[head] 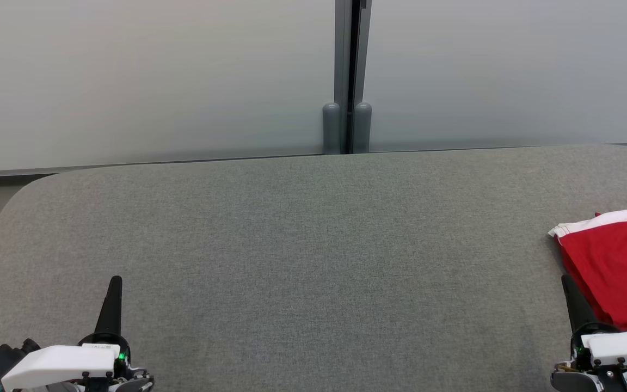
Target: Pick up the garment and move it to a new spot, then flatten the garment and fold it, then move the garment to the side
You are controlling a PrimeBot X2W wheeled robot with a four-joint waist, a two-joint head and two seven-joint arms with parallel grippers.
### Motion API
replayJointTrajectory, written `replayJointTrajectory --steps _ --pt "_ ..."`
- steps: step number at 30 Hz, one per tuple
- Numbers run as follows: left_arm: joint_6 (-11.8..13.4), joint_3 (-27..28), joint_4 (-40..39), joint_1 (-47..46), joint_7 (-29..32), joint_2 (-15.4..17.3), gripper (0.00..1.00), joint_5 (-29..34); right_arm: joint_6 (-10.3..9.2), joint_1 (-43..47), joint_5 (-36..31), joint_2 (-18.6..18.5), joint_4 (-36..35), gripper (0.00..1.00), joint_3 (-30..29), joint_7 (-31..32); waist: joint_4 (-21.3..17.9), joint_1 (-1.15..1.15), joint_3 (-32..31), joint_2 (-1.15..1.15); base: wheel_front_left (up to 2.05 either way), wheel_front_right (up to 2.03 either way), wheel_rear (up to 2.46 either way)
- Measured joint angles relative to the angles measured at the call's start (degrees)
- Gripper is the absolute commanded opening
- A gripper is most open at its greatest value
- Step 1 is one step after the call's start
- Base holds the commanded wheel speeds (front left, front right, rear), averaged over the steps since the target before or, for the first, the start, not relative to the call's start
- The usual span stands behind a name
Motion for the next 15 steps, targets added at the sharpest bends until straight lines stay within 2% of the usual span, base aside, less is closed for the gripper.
replayJointTrajectory --steps 15 --pt "-0.8 0.5 0.4 -1.6 1.7 0.1 0.0 -6.2 -0.01 -1.2 7.3 0.0 0.0 0.0 -0.3 1.7 0.3 0.0 0.5 0.0 0.0 0.0 0.0"
